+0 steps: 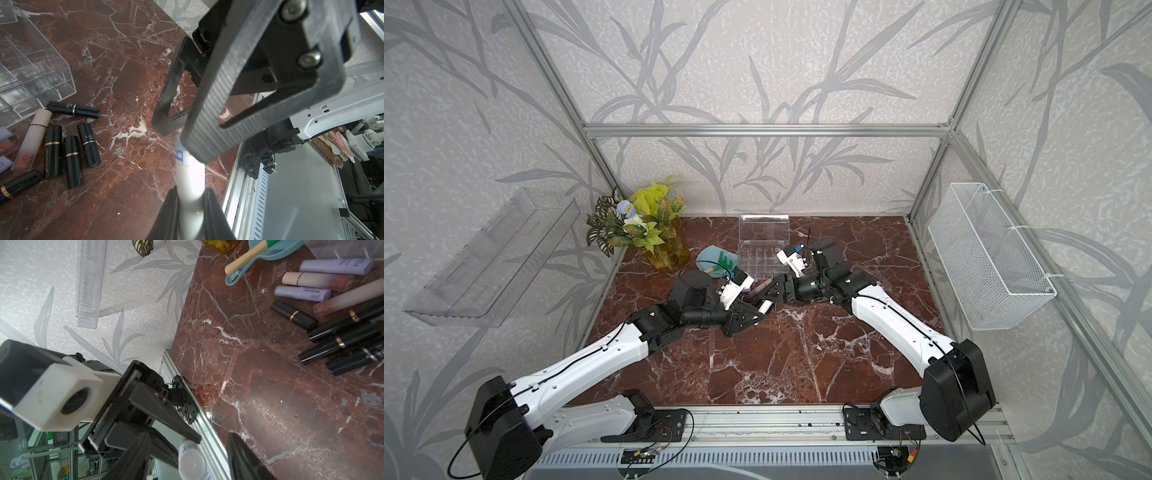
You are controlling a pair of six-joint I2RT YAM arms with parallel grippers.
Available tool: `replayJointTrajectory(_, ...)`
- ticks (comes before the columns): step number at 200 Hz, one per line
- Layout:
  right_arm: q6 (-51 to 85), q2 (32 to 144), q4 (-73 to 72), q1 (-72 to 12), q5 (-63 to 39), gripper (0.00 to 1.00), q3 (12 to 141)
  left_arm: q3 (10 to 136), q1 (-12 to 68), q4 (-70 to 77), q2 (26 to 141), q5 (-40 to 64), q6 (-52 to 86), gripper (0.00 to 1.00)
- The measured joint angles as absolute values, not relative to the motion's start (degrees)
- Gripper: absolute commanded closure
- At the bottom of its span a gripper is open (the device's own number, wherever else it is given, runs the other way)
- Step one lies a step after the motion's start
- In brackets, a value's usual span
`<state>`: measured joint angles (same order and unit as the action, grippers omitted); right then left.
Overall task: Arrange the lipsticks in the organizer
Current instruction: Pick up the lipstick at the center of the board.
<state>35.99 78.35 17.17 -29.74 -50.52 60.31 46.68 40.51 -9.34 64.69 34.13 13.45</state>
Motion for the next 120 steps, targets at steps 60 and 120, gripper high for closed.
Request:
replayJointTrajectory(60,33.98,76.88,20.49,-30.04,-48.53,0.48,60.31,46.68,40.53,-9.37,64.49,33.17,13.41,0.83)
replayJointTrajectory(120,31.46,76.90,24.25,-31.68,-46.24,0.51,61.08,46.89,40.53,-9.41,64.40,32.77,12.97,0.83)
